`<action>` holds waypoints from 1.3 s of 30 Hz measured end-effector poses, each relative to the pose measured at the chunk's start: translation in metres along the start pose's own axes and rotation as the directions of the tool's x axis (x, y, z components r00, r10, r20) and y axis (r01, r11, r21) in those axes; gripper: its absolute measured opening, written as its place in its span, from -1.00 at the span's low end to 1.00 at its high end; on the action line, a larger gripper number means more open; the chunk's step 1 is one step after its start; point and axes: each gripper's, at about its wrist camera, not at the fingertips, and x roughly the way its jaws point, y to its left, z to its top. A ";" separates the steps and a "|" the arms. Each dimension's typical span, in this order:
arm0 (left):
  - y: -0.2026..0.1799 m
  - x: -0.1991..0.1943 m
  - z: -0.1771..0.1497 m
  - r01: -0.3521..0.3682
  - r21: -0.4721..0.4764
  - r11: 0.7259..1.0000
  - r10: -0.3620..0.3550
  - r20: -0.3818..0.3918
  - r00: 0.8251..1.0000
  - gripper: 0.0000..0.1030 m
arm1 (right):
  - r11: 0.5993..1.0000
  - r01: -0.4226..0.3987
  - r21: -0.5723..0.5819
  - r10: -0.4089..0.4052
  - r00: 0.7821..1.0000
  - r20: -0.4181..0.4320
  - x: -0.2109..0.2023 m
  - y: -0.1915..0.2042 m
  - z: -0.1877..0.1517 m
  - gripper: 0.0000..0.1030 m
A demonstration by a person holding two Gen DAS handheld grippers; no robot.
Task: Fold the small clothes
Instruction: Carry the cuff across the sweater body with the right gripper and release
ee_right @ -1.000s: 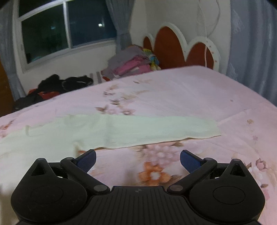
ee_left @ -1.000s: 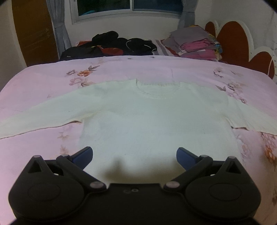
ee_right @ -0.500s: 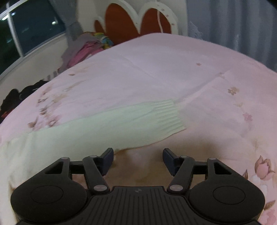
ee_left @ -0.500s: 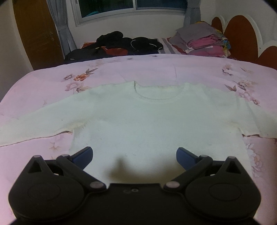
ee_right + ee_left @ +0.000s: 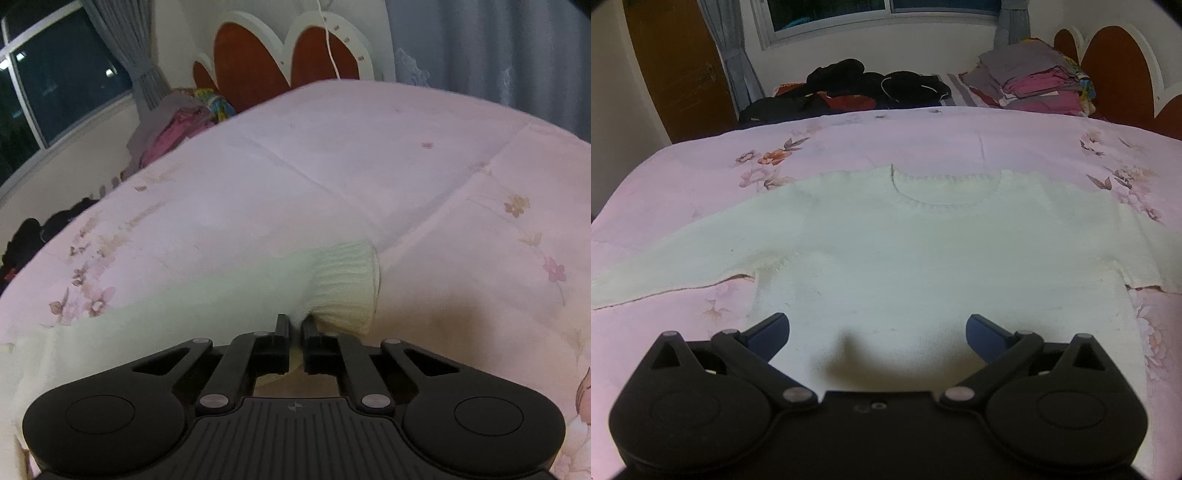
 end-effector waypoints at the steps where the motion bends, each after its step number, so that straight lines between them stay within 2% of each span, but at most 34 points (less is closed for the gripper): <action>1: 0.002 0.001 0.001 0.004 -0.003 1.000 -0.004 0.000 1.000 0.97 | 1.000 -0.013 -0.005 0.013 1.000 0.010 -0.003 0.004 0.001 -0.89; 4: 0.009 0.002 0.003 0.011 -0.022 1.000 -0.011 0.003 1.000 0.96 | 0.997 -0.065 -0.040 0.067 0.997 0.045 -0.017 0.025 0.006 -0.90; 8: 0.021 0.001 0.004 0.023 -0.047 0.999 -0.023 0.015 1.000 0.96 | 0.982 -0.153 -0.113 0.162 0.984 0.076 -0.036 0.073 0.009 -0.90; 14: 0.054 -0.001 0.003 0.021 -0.076 0.997 -0.019 0.031 0.999 0.98 | 0.928 -0.289 -0.235 0.312 0.948 0.065 -0.063 0.168 -0.013 -0.90; 18: 0.083 0.000 0.000 0.016 -0.091 0.996 -0.012 0.036 0.999 0.97 | 0.871 -0.378 -0.313 0.402 0.916 0.012 -0.076 0.240 -0.047 -0.90; 24: 0.128 0.008 0.000 0.005 -0.135 0.991 -0.001 0.026 1.000 0.97 | 0.777 -0.503 -0.377 0.485 0.862 -0.151 -0.077 0.340 -0.122 -0.90; 29: 0.146 0.014 0.002 0.037 -0.151 0.988 -0.034 0.027 0.999 0.95 | 0.741 -0.562 -0.369 0.487 0.827 -0.282 -0.067 0.372 -0.166 -0.88; 31: 0.146 0.016 0.004 0.072 -0.150 0.986 -0.068 0.035 0.997 0.95 | 0.745 -0.548 -0.381 0.462 0.835 -0.298 -0.067 0.383 -0.176 -0.88; 32: 0.145 0.016 0.005 0.090 -0.146 0.985 -0.085 0.039 0.996 0.95 | 0.744 -0.546 -0.384 0.458 0.836 -0.301 -0.068 0.386 -0.178 -0.71; 33: 0.142 0.018 0.006 0.104 -0.140 0.985 -0.100 0.038 0.994 0.96 | 0.744 -0.549 -0.381 0.463 0.834 -0.299 -0.068 0.385 -0.178 -0.19; 34: 0.138 0.020 0.007 0.124 -0.132 0.983 -0.120 0.035 0.992 0.96 | 0.743 -0.551 -0.379 0.471 0.833 -0.289 -0.070 0.383 -0.175 0.13; 35: 0.133 0.022 0.007 0.140 -0.125 0.982 -0.138 0.031 0.990 0.96 | 0.747 -0.540 -0.388 0.472 0.841 -0.263 -0.076 0.378 -0.172 0.47; 39: 0.109 0.038 0.010 0.228 -0.111 0.967 -0.231 -0.014 0.973 0.94 | 0.757 -0.484 -0.439 0.449 0.873 -0.188 -0.088 0.355 -0.155 0.47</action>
